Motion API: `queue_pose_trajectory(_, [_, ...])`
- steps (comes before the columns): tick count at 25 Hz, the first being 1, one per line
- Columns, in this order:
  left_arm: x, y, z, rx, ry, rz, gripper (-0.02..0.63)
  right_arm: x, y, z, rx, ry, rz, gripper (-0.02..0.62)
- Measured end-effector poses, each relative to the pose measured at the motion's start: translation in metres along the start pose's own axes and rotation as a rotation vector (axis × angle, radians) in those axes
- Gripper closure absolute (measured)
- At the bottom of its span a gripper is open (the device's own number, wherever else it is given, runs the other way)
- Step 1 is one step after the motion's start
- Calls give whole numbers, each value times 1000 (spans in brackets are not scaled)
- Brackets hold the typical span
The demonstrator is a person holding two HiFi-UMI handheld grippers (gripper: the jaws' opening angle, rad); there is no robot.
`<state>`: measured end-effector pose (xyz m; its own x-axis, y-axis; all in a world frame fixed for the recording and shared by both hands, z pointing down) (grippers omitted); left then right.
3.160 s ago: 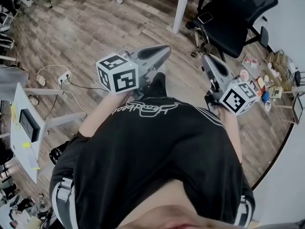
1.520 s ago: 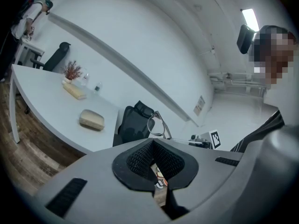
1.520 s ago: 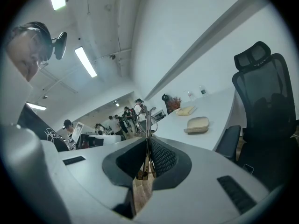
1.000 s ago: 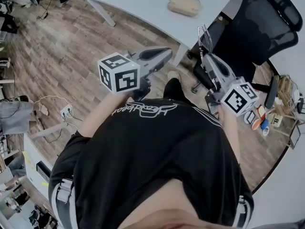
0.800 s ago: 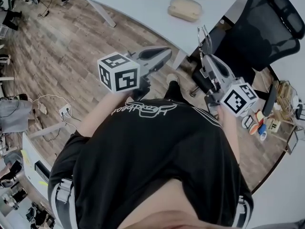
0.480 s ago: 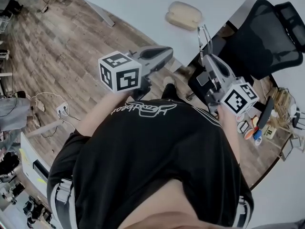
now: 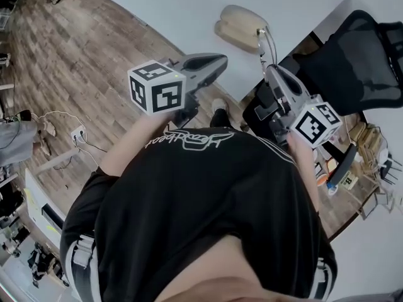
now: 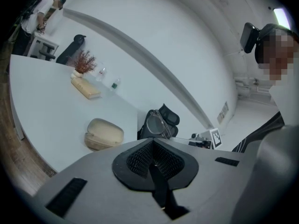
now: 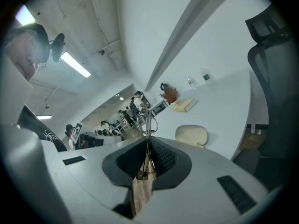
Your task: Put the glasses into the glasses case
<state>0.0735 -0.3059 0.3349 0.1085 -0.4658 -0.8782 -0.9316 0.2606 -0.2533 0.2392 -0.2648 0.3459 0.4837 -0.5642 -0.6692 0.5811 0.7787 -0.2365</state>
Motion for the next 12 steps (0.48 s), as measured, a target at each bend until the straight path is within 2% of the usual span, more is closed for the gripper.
queue_pose_trajectory(12, [5, -10, -34, 56, 33, -11, 600, 31, -43, 22, 46, 29, -41, 571])
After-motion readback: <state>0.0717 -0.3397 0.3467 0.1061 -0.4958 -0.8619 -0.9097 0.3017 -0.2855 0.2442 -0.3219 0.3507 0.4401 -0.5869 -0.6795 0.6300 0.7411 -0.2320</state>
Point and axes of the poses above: the fingertips, and each gripper's own axes: y backward along the fingers, z to its right, x out of its top, the point moved 4 cm from there along y, backward along the fingers, and after that the axes turned 13 degrees about -y, right-handed, at the moved point
